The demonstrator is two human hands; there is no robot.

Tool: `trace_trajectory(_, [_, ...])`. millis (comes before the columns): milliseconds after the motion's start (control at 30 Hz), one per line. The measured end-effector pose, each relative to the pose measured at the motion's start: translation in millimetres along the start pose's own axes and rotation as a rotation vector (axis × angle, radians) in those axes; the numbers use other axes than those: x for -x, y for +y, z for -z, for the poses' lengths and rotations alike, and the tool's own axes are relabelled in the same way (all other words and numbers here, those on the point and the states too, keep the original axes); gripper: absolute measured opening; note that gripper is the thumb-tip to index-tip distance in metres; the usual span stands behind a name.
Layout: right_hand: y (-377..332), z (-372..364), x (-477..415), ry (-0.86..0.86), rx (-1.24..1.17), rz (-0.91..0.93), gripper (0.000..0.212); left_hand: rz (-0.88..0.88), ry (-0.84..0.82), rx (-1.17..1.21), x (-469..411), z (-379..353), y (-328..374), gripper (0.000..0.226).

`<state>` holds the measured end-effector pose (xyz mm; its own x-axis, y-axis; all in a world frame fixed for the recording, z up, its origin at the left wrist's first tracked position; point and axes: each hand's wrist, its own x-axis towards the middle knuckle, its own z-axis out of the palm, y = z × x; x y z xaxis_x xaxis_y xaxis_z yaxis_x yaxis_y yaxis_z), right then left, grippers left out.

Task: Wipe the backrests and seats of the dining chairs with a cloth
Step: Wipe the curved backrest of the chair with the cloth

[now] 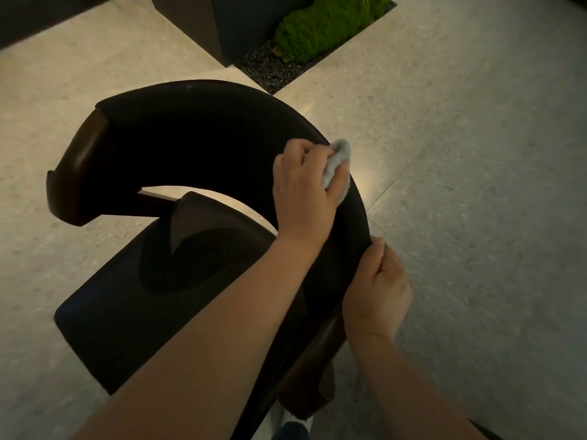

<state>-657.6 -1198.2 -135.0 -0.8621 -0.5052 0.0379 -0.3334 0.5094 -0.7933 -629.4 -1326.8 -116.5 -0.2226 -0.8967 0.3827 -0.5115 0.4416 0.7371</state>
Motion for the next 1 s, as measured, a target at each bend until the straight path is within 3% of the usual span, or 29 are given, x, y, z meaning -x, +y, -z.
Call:
trace_trajectory(233, [-1,0,-1,0.019,0.016,-0.009,0.064,0.442,-0.019,0.036,36,10,-45,0.005])
trace_trajectory(467, [-2,0,-1,0.016,0.025,-0.006,0.056,0.182,0.051,0.184,24,7,-10,0.018])
trace_trajectory(700, [0,1,0,0.019,0.005,-0.001,0.064,-0.011,-0.011,-0.018,15,-2,-7,0.032])
trace_trajectory(767, [-1,0,0,0.022,0.007,0.006,0.063,0.017,-0.002,0.015,16,-3,-13,0.033])
trace_trajectory(1000, [-2,0,-1,0.025,0.002,0.009,0.063,0.36,0.039,0.149,28,-4,-32,0.024])
